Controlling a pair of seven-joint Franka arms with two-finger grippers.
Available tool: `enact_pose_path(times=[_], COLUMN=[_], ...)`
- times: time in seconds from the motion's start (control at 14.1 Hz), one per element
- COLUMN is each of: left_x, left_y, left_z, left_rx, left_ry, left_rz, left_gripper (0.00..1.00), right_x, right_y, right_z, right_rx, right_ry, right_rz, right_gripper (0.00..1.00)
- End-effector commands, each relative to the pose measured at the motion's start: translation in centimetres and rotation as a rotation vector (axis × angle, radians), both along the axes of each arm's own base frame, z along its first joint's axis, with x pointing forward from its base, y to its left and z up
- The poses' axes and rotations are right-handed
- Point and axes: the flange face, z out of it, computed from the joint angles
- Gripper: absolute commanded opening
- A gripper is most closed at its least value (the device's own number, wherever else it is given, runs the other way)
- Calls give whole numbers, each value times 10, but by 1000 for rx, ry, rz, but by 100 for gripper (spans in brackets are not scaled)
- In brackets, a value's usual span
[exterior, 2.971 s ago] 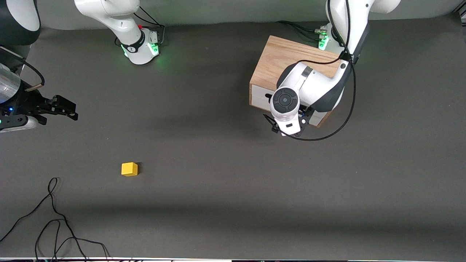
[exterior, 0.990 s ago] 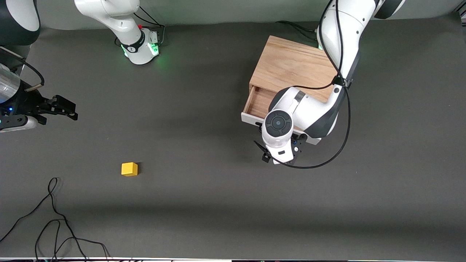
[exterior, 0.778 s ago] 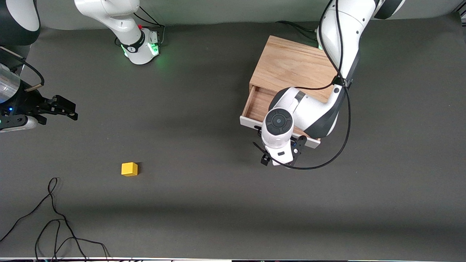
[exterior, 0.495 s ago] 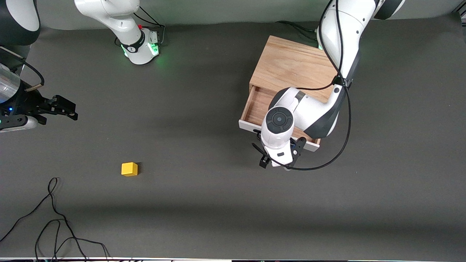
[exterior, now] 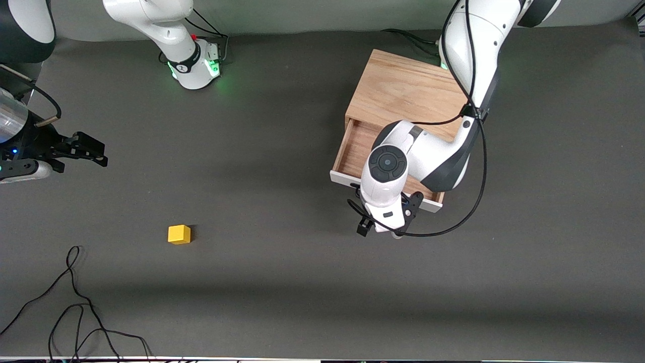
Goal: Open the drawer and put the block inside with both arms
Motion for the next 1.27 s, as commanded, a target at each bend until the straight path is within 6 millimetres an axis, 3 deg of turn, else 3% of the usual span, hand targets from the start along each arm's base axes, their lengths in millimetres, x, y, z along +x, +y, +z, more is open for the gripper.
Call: enact_pose_path(times=[0.0, 0.14, 0.35, 0.71, 0.99, 1.2], left_x=[10, 17, 34, 46, 38, 24], left_y=[-6, -7, 22, 123, 211, 264], left_z=[10, 33, 77, 158, 207, 238], left_rx=[-7, -20, 16, 47, 20, 22], left_ry=[-51, -88, -152, -70, 44, 99], left_rz=[7, 1, -32, -190, -379, -518], left_gripper=[100, 100, 100, 100, 100, 100], right_x=[1, 1, 1, 1, 1, 1], right_y=[-1, -1, -1, -1, -4, -4], right_z=[4, 5, 5, 5, 3, 3], right_rx=[-5, -5, -5, -5, -5, -5], right_ry=[4, 2, 2, 2, 6, 5], right_rz=[7, 7, 7, 5, 4, 1], right_gripper=[100, 100, 100, 100, 100, 100])
